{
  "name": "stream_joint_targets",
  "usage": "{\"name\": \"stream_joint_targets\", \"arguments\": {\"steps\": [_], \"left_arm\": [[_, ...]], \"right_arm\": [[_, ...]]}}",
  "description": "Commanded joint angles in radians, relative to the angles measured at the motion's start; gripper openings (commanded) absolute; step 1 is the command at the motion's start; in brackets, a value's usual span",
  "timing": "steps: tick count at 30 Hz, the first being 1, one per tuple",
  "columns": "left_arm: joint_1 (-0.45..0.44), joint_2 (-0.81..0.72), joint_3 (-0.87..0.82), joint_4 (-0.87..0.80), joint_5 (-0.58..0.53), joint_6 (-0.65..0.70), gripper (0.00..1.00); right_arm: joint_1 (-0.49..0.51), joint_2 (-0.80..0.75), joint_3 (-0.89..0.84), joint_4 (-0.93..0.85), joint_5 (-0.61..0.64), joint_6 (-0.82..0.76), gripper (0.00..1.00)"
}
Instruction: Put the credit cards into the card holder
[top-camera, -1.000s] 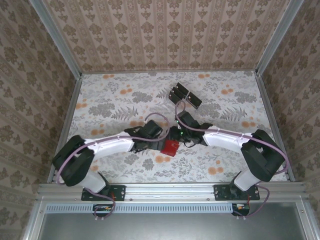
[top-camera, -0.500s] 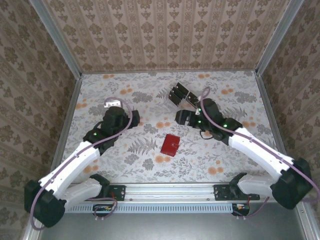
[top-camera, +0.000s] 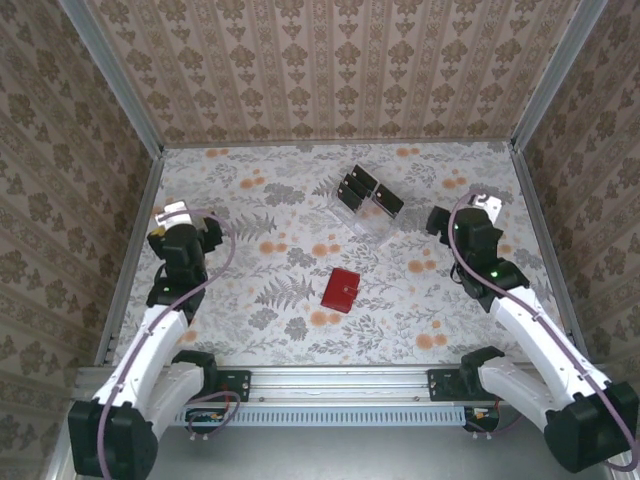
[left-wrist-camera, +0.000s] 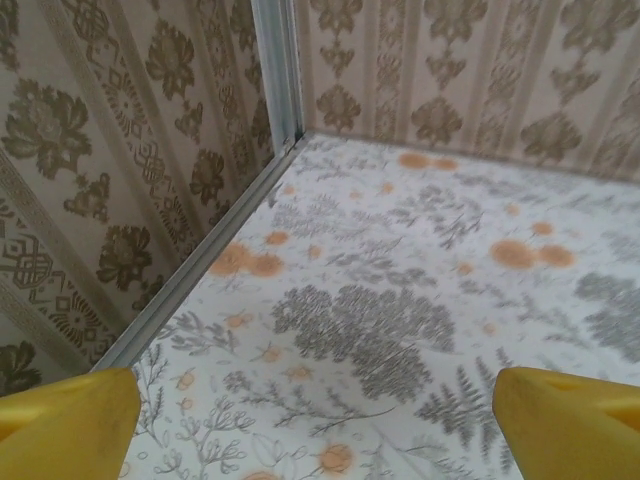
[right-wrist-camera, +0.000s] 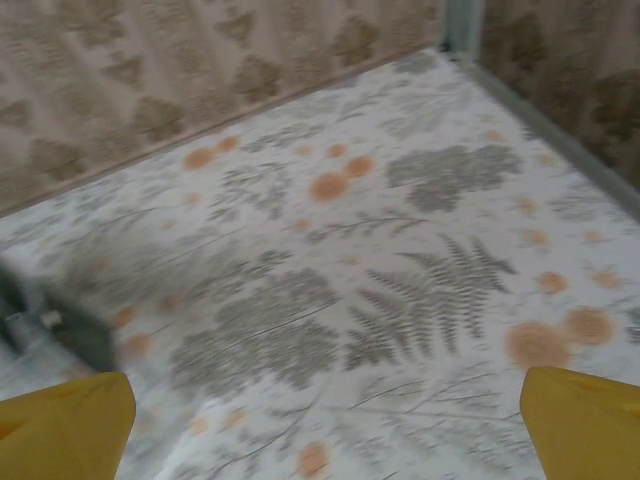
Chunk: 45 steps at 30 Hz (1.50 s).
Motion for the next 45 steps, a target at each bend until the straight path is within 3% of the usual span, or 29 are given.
{"name": "stream_joint_targets", "arguments": {"steps": [1, 10, 18, 24, 26, 30, 31, 33, 45], "left_arm": [[0.021, 0.070, -0.080, 0.218, 0.048, 0.127, 1.00], [0.044, 0.412, -0.173, 0.620, 0.093, 0.209, 1.00], [0.082, 0.551, -0.180, 0.804, 0.207, 0.227, 1.00], [0.100, 0.674, -0.160, 0.883, 0.269, 0.239, 1.00], [0.099, 0.662, -0.124, 0.796, 0.266, 0.227, 1.00], [0.136, 0.668, -0.098, 0.757, 0.326, 0.208, 1.00], [0.138, 0.668, -0.097, 0.757, 0.331, 0.206, 1.00], [0.141, 0.669, -0.094, 0.751, 0.336, 0.204, 1.00], [0.149, 0.669, -0.089, 0.741, 0.351, 0.199, 1.00]], "right_arm": [[-0.066, 0.021, -0.063, 0.186, 0.081, -0.083, 1.00], [-0.133, 0.236, -0.160, 0.465, 0.065, -0.254, 1.00], [-0.158, 0.364, -0.264, 0.803, -0.087, -0.337, 1.00], [-0.159, 0.463, -0.285, 0.956, -0.174, -0.377, 1.00], [-0.161, 0.528, -0.317, 1.072, -0.178, -0.377, 1.00], [-0.161, 0.592, -0.281, 1.051, -0.245, -0.401, 1.00], [-0.161, 0.637, -0.295, 1.145, -0.234, -0.410, 1.00], [-0.163, 0.601, -0.272, 1.037, -0.233, -0.389, 1.00], [-0.170, 0.608, -0.285, 1.076, -0.242, -0.392, 1.00]]}}
